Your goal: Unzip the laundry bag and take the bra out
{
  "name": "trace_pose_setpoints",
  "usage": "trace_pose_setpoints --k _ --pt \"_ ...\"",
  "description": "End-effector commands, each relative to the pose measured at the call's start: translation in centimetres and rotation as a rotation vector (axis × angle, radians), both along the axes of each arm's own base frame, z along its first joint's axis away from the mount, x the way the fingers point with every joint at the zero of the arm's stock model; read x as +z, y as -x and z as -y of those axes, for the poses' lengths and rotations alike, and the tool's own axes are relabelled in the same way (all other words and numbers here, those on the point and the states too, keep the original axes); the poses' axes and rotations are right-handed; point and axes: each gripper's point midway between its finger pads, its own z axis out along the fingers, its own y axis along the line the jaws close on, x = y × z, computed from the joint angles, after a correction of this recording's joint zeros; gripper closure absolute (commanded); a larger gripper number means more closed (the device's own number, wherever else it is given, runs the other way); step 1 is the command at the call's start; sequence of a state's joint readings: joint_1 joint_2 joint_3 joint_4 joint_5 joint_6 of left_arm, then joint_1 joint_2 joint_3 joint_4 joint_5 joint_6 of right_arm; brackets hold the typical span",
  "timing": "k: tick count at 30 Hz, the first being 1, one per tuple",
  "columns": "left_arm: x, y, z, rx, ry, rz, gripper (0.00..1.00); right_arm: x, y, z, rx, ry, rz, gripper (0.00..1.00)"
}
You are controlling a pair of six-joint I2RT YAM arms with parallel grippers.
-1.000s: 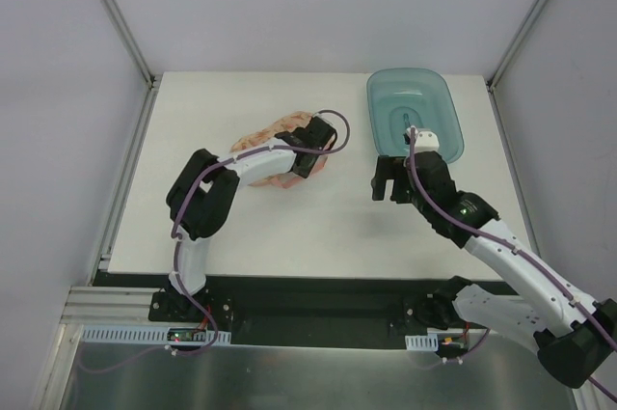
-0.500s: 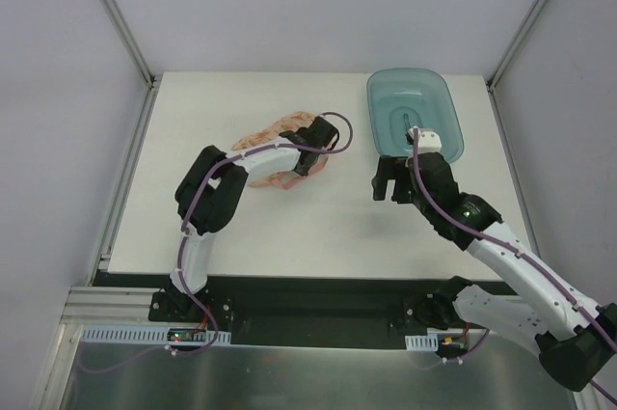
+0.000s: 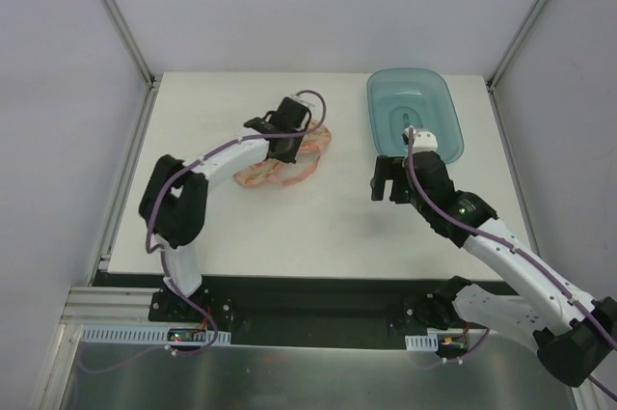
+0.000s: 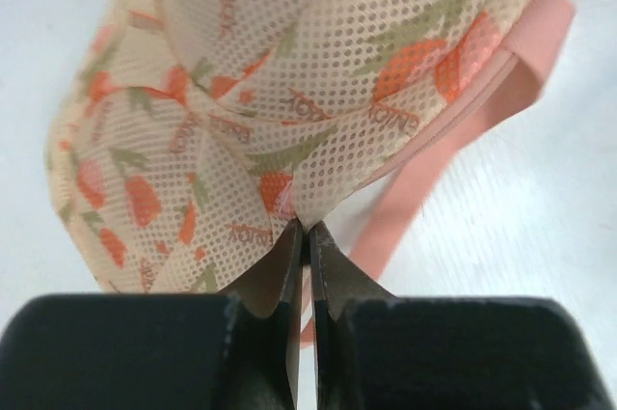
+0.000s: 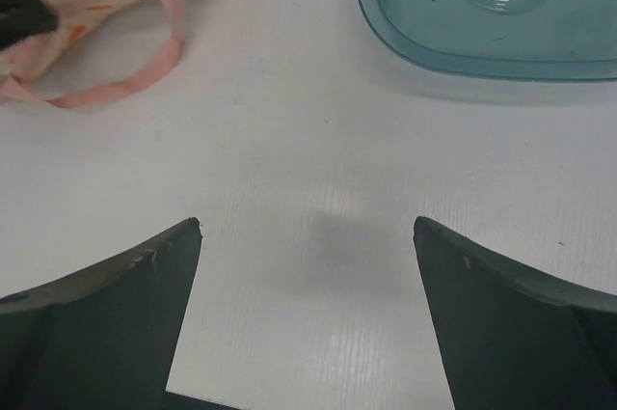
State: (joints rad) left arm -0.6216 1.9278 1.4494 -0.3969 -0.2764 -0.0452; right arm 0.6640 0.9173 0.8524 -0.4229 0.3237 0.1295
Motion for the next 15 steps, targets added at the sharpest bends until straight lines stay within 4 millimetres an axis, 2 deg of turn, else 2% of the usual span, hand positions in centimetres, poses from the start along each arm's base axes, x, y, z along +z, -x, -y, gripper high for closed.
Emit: trace_pose_setpoints --k 1,4,6,7,8,10,15 --pt "8.7 2.2 0.9 0.017 0.432 -0.022 1.0 0.3 -0.9 -1.6 0.018 -0.025 -0.011 0.04" --pt "11.4 3.9 0.8 -0.002 0.56 -0.038 1.0 0.5 -1.4 -3.6 0.068 -0.068 -0.015 0.02" --pt "12.0 4.6 0.7 -0.005 0.603 -0.05 1.0 0.4 -2.0 -4.4 0.061 -0.068 -0.024 0.02" --pt "13.3 5.3 1.3 -0.037 0.67 -0.059 1.0 0.5 -2.0 -4.9 0.074 -0.079 -0.035 0.02" --pt "13.8 5.4 1.0 -0.033 0.698 -0.062 1.0 0.0 -2.0 -5.6 0.098 -0.073 -0.067 0.02" --pt "14.8 5.8 1.3 -0.043 0.745 -0.068 1.0 0.9 -1.9 -7.4 0.163 -0.118 -0.074 0.02" --pt "15.8 5.9 1.9 -0.01 0.811 -0.095 1.0 2.2 -1.3 -10.6 0.245 -0.216 -0.043 0.01"
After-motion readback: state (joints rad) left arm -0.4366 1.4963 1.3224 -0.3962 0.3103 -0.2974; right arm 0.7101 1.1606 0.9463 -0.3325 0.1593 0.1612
